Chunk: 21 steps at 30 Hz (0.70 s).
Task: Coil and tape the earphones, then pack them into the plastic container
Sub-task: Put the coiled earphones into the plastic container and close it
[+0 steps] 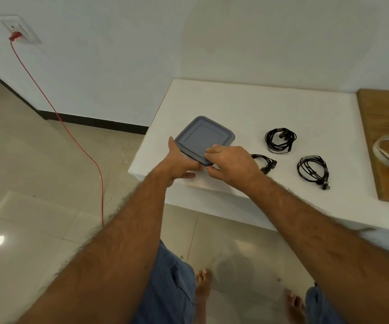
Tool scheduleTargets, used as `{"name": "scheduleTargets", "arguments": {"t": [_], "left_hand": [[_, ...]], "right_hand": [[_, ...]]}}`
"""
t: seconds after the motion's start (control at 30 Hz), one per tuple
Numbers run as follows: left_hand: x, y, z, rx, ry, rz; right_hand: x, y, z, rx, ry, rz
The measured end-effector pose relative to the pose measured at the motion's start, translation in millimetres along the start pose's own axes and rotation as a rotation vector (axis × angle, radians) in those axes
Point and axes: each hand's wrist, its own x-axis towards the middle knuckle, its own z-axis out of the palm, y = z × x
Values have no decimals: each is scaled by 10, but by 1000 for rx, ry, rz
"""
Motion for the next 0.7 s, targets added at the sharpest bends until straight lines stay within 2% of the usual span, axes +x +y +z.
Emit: {"name": "scheduleTargets", "arguments": {"t": [0.27,0.43,0.7], "left_hand": [[-7,32,26,-5,33,-53],[-15,51,10,16,76,-82],[-30,88,-2,59,40,-53]], "right_hand": [[21,17,-63,1,45,9],[45,38,-211,68,187,44],[84,157,-526,362,427,320]]}}
